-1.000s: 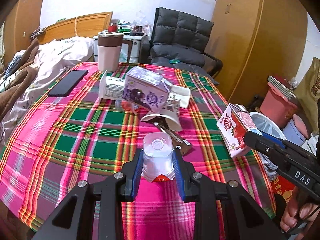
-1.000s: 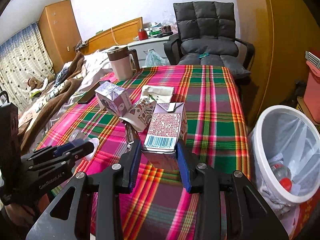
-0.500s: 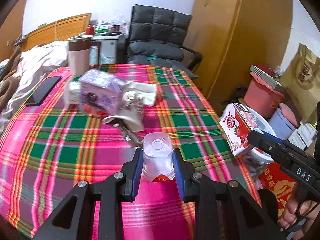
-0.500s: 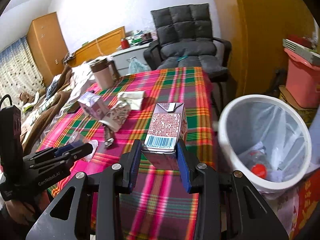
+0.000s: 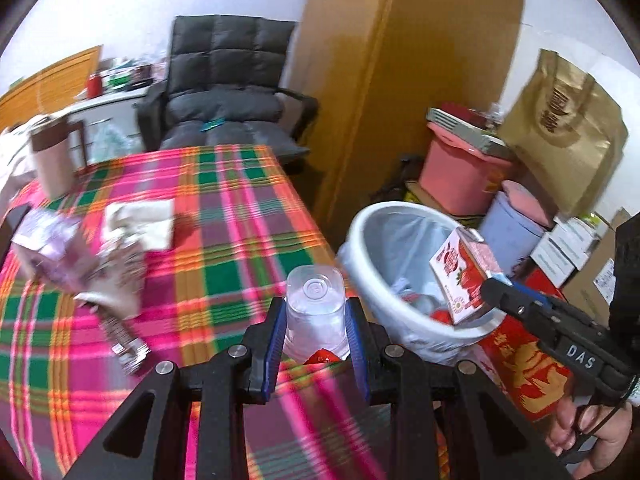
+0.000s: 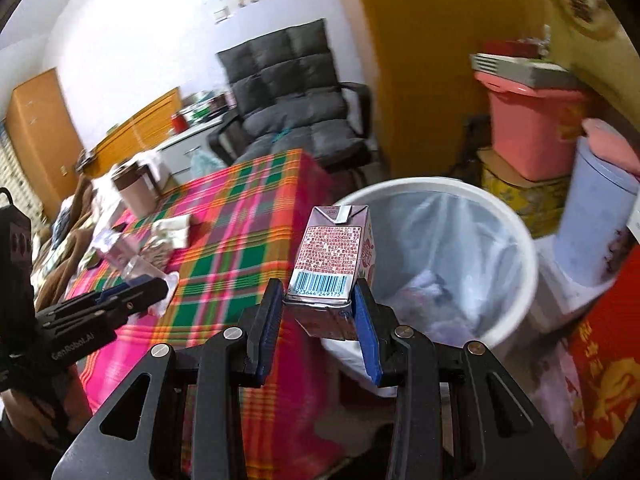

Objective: Collect trash
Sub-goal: 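Carry the cup and juice carton over the white bin with both tools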

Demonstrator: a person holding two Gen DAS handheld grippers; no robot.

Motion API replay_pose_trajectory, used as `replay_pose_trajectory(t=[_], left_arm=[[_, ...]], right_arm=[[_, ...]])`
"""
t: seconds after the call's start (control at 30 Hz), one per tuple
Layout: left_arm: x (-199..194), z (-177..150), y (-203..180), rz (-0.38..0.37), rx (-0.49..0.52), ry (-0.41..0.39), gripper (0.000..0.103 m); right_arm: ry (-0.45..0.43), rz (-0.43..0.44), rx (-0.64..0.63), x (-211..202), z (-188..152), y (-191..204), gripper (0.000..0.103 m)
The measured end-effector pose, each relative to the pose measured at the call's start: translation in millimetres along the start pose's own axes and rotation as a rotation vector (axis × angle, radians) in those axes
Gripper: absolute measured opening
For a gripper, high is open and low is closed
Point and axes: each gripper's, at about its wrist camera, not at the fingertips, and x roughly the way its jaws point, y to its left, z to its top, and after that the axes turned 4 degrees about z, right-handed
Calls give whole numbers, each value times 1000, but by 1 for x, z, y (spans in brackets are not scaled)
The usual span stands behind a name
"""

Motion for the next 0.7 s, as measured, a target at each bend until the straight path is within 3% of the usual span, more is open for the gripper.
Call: replay_pose_trajectory(t=[0.27,0.7], left_arm=[[33,16,-44,-102,59,24,30],[75,19,-81,-194,112,87,30]], right_arm=[[3,-39,45,-5,-3,-26,38],[26,-56,77,-1,-5,-45,38]])
